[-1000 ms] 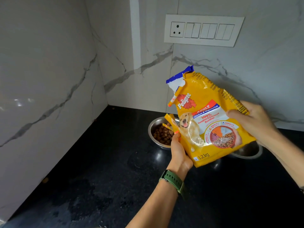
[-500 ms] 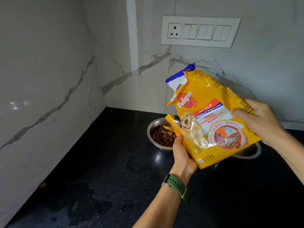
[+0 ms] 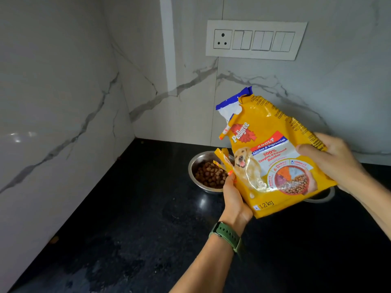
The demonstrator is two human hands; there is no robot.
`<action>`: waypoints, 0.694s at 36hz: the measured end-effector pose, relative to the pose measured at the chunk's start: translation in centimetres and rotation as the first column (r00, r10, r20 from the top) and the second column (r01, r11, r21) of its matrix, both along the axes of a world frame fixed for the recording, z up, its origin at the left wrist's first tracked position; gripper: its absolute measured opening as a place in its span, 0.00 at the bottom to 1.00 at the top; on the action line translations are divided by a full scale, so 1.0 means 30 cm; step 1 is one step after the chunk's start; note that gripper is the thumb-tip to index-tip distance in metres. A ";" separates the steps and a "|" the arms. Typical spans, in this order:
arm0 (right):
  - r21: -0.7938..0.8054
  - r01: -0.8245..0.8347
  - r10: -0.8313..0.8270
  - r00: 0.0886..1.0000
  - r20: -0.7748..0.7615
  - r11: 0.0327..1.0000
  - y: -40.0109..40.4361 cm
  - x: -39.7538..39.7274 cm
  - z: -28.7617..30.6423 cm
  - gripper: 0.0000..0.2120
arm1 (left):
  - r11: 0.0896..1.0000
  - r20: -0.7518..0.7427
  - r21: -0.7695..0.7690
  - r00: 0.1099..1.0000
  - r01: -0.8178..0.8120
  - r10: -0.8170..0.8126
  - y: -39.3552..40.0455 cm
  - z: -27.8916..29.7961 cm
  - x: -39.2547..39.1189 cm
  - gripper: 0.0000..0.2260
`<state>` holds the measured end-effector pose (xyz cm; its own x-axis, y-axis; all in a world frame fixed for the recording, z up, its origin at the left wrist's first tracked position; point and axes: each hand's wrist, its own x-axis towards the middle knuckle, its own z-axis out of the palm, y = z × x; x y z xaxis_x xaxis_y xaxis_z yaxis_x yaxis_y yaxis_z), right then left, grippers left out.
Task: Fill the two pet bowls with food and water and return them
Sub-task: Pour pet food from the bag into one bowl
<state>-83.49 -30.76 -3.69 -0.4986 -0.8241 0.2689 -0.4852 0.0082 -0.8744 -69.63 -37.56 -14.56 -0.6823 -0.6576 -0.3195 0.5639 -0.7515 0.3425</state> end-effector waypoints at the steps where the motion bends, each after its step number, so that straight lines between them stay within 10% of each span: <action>1: 0.002 0.004 -0.004 1.000 0.000 1.000 0.000 0.000 -0.004 0.07 | 1.000 0.005 0.000 1.000 0.005 -0.005 0.002 -0.002 0.001 0.20; 13: -0.086 0.064 -0.044 0.976 0.213 0.994 0.080 -0.008 -0.123 0.11 | 0.995 0.165 -0.098 0.986 0.029 -0.012 -0.007 -0.015 0.017 0.20; 25: -0.208 0.261 -0.069 0.762 0.644 0.943 0.160 0.029 -0.322 0.19 | 0.886 0.426 -0.440 0.903 0.147 0.062 -0.001 0.028 0.056 0.18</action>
<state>-82.63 -25.96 -13.36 -0.7546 -0.6544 0.0483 0.1506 -0.2445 -0.9579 -67.94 -37.59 -13.72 -0.5832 -0.7717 -0.2537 0.2605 -0.4735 0.8414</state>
